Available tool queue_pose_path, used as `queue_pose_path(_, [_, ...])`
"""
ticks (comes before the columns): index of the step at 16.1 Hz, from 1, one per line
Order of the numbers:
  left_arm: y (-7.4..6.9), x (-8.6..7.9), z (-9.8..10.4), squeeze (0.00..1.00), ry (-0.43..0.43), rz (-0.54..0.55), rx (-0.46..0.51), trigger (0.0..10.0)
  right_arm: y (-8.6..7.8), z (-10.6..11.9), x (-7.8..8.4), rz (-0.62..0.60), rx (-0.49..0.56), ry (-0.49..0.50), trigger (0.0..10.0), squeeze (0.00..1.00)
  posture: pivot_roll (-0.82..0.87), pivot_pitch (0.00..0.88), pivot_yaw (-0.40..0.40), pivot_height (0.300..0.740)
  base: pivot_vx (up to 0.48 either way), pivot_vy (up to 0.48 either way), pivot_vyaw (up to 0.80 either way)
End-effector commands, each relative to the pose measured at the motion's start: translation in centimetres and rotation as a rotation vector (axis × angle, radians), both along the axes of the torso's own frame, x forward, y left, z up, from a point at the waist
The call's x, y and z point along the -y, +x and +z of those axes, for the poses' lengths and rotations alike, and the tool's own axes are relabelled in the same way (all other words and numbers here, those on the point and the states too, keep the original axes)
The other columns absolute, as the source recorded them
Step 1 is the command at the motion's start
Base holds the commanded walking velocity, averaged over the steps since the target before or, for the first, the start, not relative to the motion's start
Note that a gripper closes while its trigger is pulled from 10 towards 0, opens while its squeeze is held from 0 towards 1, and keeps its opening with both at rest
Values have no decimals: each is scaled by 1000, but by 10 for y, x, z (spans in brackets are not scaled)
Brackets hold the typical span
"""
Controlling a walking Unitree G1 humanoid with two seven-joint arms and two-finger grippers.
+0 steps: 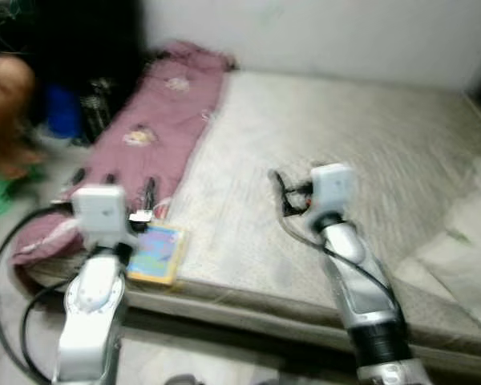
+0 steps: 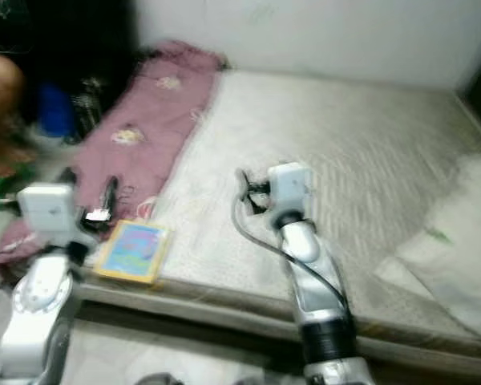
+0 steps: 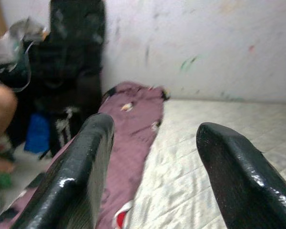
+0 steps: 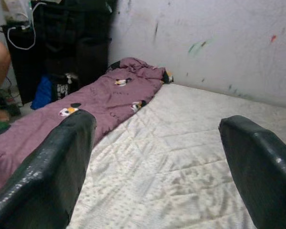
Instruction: Clean up the room
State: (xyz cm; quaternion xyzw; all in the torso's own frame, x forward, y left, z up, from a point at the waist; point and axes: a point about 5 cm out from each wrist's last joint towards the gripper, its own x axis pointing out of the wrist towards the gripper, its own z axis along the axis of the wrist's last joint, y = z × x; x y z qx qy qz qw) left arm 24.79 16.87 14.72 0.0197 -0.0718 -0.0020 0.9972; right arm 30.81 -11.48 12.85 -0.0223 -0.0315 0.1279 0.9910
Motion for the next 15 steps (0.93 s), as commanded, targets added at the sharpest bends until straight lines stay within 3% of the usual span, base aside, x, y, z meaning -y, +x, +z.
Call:
queue_pose_path(1, [0, 2, 3, 0, -15, -7, 15, 10000, 2, 5, 7, -23, 18, -12, 10000, 0, 65, 0, -4, 740, 0, 0, 0])
queue_pose_path(8, [0, 4, 4, 0, -22, -25, 26, 10000, 3, 5, 8, -28, 15, -2, 10000, 0, 63, 0, -3, 740, 0, 0, 0])
queue_pose_path(12, [-1, 5, 5, 0, -28, -44, 38, 10000, 3, 5, 8, -29, 14, 0, 10000, 0, 63, 0, -3, 740, 0, 0, -597])
queue_pose_path(15, [0, 5, 5, 0, -29, -46, 38, 10000, 3, 5, 8, -29, 16, -1, 10000, 0, 63, 0, -5, 740, 0, 0, 0])
